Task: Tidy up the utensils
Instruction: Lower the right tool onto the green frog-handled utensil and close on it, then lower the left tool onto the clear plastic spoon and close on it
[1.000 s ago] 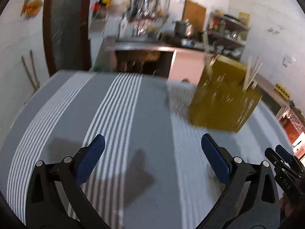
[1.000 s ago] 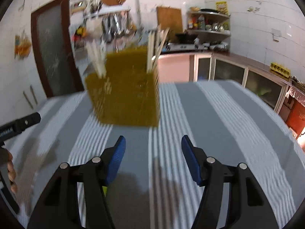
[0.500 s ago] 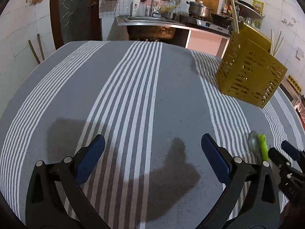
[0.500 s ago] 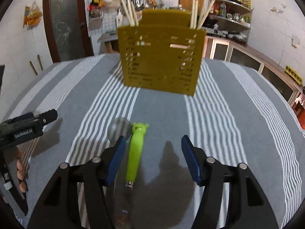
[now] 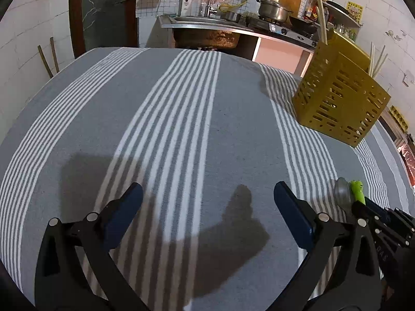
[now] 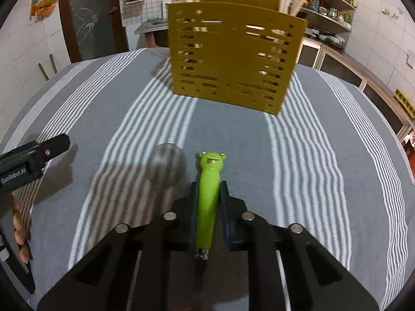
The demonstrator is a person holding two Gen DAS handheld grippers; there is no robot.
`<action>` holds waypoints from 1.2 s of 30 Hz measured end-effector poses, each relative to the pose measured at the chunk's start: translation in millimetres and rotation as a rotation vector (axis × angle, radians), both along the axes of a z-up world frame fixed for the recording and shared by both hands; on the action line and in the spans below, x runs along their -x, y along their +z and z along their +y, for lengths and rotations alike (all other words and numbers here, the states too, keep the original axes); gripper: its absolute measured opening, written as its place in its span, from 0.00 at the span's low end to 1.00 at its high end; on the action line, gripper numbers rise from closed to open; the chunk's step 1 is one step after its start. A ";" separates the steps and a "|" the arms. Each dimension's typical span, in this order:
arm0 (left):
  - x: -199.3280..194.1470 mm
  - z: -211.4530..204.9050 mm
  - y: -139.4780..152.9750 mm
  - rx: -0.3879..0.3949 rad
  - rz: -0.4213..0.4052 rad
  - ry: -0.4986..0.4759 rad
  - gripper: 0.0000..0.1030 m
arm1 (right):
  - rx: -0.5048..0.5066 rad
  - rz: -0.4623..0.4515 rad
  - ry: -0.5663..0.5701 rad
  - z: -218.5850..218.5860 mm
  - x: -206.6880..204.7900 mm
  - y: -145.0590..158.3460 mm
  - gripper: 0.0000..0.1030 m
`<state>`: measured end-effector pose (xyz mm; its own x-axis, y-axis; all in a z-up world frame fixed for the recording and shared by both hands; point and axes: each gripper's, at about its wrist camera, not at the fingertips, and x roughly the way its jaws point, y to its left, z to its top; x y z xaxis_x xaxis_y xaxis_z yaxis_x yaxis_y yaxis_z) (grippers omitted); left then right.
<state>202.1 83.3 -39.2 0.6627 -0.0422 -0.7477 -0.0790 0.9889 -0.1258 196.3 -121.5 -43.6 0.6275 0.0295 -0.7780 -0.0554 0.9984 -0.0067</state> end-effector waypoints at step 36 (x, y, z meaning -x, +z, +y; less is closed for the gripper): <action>29.3 -119.5 1.2 -0.019 0.038 -0.117 0.95 | -0.139 -0.033 -0.109 -109.2 -7.2 -10.4 0.16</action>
<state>172.8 -36.1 -38.0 0.6255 -0.1027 -0.7734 0.0324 0.9939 -0.1058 203.5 -230.7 -54.0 0.6583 0.0662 -0.7498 0.0510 0.9899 0.1322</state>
